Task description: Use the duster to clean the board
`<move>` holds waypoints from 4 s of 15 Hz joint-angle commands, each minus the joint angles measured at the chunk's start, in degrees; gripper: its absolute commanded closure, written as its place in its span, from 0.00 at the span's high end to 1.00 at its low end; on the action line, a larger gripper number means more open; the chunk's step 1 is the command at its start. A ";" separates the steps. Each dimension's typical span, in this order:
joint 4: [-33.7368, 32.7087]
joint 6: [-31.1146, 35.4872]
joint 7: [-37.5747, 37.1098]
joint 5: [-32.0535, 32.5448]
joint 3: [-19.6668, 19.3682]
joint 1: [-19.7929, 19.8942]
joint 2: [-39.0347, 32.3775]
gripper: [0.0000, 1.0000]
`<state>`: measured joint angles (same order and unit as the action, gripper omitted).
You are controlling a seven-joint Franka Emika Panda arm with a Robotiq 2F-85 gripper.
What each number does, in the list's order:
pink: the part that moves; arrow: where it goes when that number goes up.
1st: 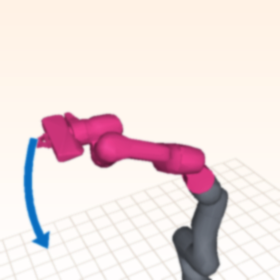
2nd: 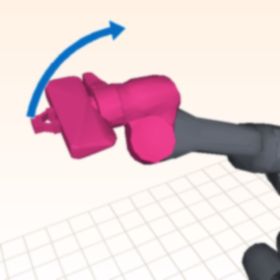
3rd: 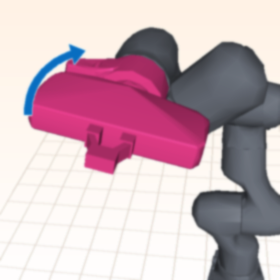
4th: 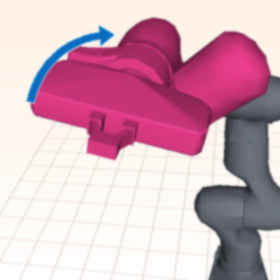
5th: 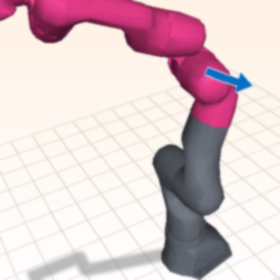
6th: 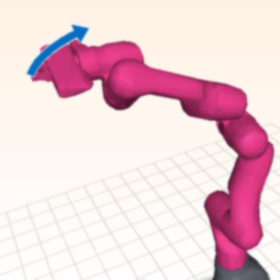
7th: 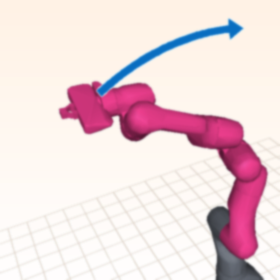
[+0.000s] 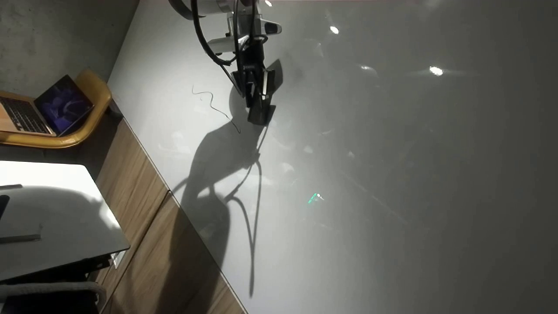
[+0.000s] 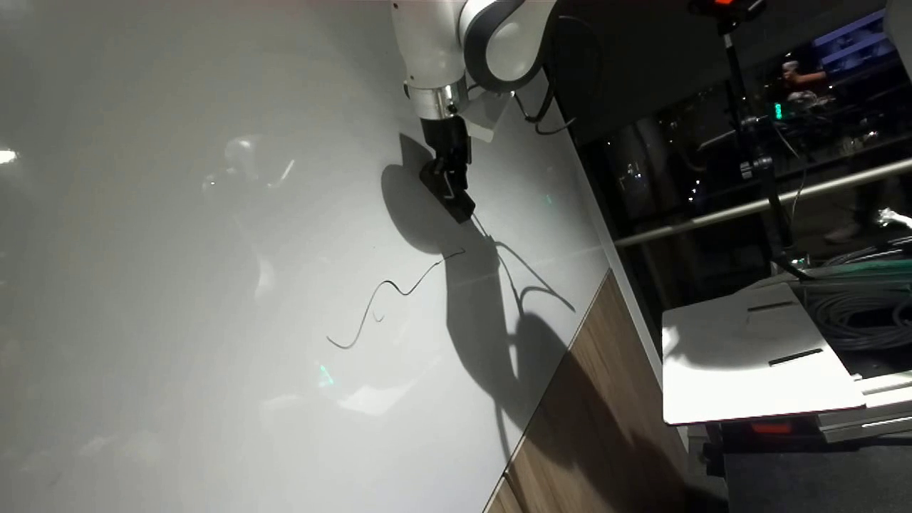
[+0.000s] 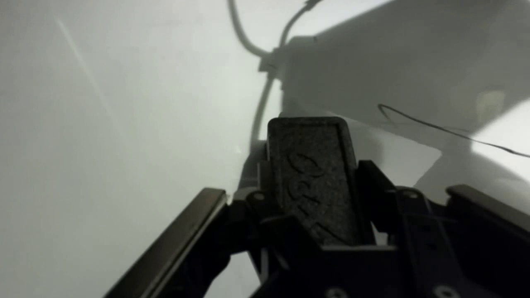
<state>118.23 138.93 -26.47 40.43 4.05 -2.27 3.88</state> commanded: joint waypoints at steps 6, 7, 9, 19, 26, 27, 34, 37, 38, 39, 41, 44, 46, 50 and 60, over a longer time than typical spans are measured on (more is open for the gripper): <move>-2.63 2.63 -2.54 -0.01 3.69 -3.95 -5.70 0.28; -2.51 2.67 -2.75 0.21 3.73 -4.29 -6.20 0.28; -1.76 3.38 -2.98 0.69 3.21 -4.51 -7.35 0.28; -2.22 3.12 0.75 0.32 -2.40 -1.28 -7.63 0.28; -2.48 3.91 1.29 0.25 -3.69 0.28 -9.16 0.28; -2.82 3.77 0.73 0.23 -3.17 -0.26 -9.76 0.28; -9.11 -1.31 -2.16 -0.18 1.02 -5.78 -15.10 0.28; -14.25 -6.16 -2.76 0.40 2.69 -9.07 -18.11 0.28; -16.03 -7.79 -2.80 0.62 3.18 -10.19 -19.21 0.28; -17.96 -9.48 -2.65 0.61 3.66 -11.29 -20.30 0.28; -21.66 -12.25 -2.51 0.96 4.39 -13.63 -22.77 0.28; -26.73 -15.34 -2.14 1.14 5.00 -16.79 -26.55 0.28; -30.02 -17.16 -1.62 0.96 5.15 -18.67 -28.90 0.28; -36.29 -20.39 -1.02 0.68 5.38 -22.32 -33.22 0.28; -51.88 -30.48 3.89 -2.23 4.41 -28.92 -41.59 0.28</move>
<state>77.26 110.39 -28.49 38.78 9.82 -30.69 -32.63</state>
